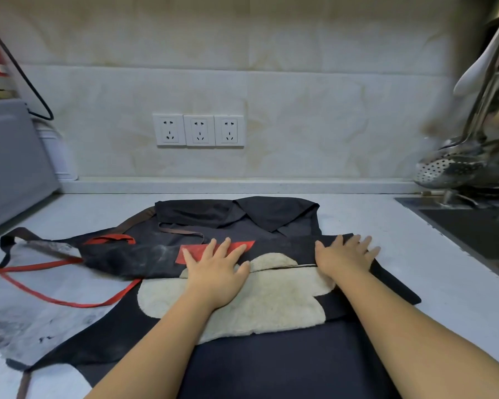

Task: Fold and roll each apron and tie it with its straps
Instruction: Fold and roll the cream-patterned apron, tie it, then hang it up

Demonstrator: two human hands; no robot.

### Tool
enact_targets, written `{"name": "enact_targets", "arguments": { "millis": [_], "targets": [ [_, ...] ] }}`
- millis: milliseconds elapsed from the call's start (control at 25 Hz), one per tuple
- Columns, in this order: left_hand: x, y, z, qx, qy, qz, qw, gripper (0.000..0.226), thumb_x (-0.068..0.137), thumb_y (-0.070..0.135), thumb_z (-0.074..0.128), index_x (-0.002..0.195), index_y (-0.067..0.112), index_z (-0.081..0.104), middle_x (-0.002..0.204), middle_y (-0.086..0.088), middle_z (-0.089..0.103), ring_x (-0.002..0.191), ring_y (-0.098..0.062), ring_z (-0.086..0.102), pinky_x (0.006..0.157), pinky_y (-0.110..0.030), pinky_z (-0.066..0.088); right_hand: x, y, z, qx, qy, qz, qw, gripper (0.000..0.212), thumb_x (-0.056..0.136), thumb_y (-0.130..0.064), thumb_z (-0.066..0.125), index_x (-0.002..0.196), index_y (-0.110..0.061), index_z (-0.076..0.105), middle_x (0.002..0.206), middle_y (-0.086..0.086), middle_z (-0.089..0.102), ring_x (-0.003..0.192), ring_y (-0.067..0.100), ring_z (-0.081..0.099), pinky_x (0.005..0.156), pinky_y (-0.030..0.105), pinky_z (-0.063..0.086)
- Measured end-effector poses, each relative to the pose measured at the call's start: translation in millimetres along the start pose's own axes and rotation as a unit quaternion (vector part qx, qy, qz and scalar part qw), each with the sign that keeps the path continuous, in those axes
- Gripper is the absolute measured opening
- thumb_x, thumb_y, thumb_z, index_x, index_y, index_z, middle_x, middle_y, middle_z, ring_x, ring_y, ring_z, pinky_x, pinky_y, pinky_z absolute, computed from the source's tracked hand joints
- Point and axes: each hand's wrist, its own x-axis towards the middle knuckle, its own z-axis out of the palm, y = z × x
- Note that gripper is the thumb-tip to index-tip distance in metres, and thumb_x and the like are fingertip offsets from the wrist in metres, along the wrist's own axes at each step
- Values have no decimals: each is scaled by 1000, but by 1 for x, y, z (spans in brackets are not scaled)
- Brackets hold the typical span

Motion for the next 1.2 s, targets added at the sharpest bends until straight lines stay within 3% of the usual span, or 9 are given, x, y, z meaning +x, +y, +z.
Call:
{"name": "enact_targets", "arguments": {
  "millis": [80,160,240,320,480,680,960,1080,1200],
  "targets": [
    [2,1,0,-10,-1,1,1000,54,97,58,17,150,46,16,163,12,7,151,-17,-1,112,-67,-9,-18,-40,-2,51,63,-107,991,60,100,-44,18,151,-12,22,160,15,11,147,34,3,117,53,6],
    [3,0,-2,-46,5,-3,999,53,100,50,22,152,39,20,163,11,12,151,-15,3,114,-63,-8,-44,-87,3,172,28,-227,958,55,103,-38,18,151,-12,23,160,12,15,147,29,7,118,47,10],
    [-1,-4,-6,-79,22,-6,997,53,102,41,29,153,28,25,162,6,19,150,-15,10,119,-53,-1,-64,-113,13,186,-15,-276,943,56,103,-40,16,154,-16,18,161,8,12,149,25,5,120,44,5],
    [-8,-24,-13,-45,35,-30,998,54,102,42,28,153,23,27,162,-1,19,150,-19,10,120,-48,3,-68,-118,25,115,16,-285,952,57,102,-45,14,155,-23,14,162,5,7,149,25,1,121,43,0],
    [-23,-99,-28,-11,-16,-182,983,62,96,61,14,154,38,11,164,0,-2,150,-25,-11,110,-66,-11,-69,-118,28,77,19,-282,956,58,99,-53,10,154,-35,9,163,1,2,149,25,-2,121,44,-2],
    [-36,-176,-36,-33,-13,-287,957,70,94,67,14,155,35,8,164,-10,-4,150,-30,-8,120,-50,-2,-74,-119,26,80,26,-283,955,57,99,-53,11,154,-36,11,163,0,4,149,25,-1,121,43,-1],
    [-32,-216,-40,-1,96,-342,935,53,100,35,27,150,18,31,159,-17,19,143,-34,21,114,-43,19,-74,-118,26,83,25,-286,954,57,99,-53,11,153,-36,12,163,-1,5,149,25,-1,121,43,-1],
    [-34,-236,-50,53,143,-359,921,41,94,15,39,134,10,47,142,-15,40,127,-34,38,100,-42,35,-75,-119,26,85,32,-282,955,57,99,-52,12,153,-36,13,163,-2,6,149,24,0,121,43,0],
    [-33,-256,-57,-18,192,-387,902,33,94,0,40,126,-1,49,130,-20,43,99,-39,51,76,-44,42,-74,-121,26,85,32,-279,956,56,98,-52,12,153,-37,14,162,-2,7,149,23,0,121,42,-1]
  ]
}}
